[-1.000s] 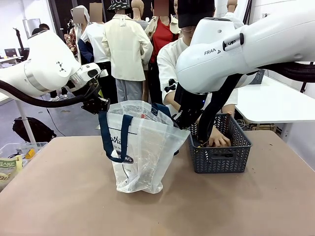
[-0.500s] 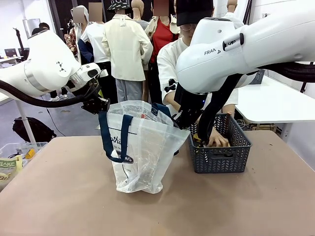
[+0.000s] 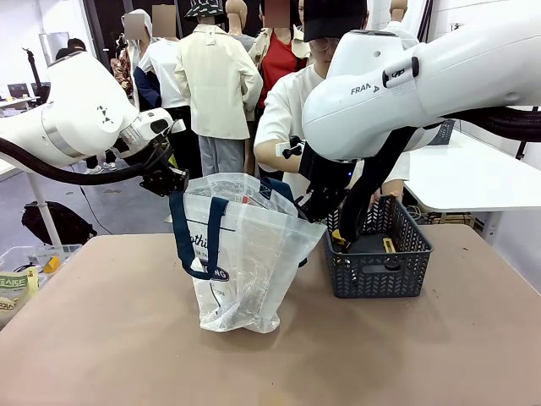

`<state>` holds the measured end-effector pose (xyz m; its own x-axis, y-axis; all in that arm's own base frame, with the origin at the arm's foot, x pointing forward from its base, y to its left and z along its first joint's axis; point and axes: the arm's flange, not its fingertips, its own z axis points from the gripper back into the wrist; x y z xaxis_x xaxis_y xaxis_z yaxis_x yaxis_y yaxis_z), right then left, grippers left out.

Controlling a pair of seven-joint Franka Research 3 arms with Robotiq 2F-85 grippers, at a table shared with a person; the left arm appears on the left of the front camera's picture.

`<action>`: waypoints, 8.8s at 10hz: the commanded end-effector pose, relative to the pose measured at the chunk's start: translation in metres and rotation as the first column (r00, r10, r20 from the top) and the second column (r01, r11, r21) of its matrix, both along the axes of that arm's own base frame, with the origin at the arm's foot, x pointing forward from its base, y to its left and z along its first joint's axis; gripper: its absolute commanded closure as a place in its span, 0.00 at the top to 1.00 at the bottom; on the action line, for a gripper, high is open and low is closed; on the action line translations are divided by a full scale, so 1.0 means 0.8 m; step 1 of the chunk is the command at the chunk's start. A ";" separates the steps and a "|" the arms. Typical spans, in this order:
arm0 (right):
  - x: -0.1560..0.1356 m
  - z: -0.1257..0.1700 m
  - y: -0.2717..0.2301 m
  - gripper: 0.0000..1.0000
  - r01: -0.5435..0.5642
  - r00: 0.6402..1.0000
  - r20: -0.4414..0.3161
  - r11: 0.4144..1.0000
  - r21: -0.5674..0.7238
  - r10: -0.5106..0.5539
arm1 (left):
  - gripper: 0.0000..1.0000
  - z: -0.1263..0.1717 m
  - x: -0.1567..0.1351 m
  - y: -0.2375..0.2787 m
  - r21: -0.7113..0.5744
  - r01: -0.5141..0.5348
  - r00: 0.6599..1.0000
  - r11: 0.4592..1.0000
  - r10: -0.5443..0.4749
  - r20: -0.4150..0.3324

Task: Transfer purchased items from the store into the shopping bag.
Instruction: Move the Reusable shopping bag to the right side of the table.

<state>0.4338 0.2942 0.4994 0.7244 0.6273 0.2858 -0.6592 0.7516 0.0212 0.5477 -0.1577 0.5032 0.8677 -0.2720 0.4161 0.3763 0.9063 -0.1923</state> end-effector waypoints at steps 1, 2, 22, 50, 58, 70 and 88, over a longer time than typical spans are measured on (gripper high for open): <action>-0.002 -0.002 -0.005 0.00 0.012 1.000 -0.008 1.000 0.006 -0.012 | 0.00 0.003 -0.001 0.004 0.000 -0.010 1.000 1.000 0.010 -0.004; -0.002 -0.002 -0.005 0.00 0.012 1.000 -0.008 1.000 0.006 -0.012 | 0.00 0.003 -0.001 0.004 0.000 -0.010 1.000 1.000 0.010 -0.004; -0.002 -0.002 -0.005 0.00 0.012 1.000 -0.008 1.000 0.006 -0.012 | 0.00 0.003 -0.001 0.004 0.000 -0.010 1.000 1.000 0.010 -0.004; -0.002 -0.002 -0.005 0.00 0.012 1.000 -0.008 1.000 0.006 -0.012 | 0.00 0.003 -0.001 0.004 0.000 -0.010 1.000 1.000 0.010 -0.004; -0.002 -0.002 -0.005 0.00 0.012 1.000 -0.008 1.000 0.006 -0.012 | 0.00 0.003 -0.001 0.004 0.000 -0.010 1.000 1.000 0.010 -0.004; -0.002 -0.002 -0.005 0.00 0.012 1.000 -0.008 1.000 0.006 -0.012 | 0.00 0.003 -0.001 0.004 0.000 -0.010 1.000 1.000 0.010 -0.004; -0.002 -0.002 -0.005 0.00 0.012 1.000 -0.008 1.000 0.006 -0.012 | 0.00 0.003 -0.001 0.004 0.000 -0.010 1.000 1.000 0.010 -0.004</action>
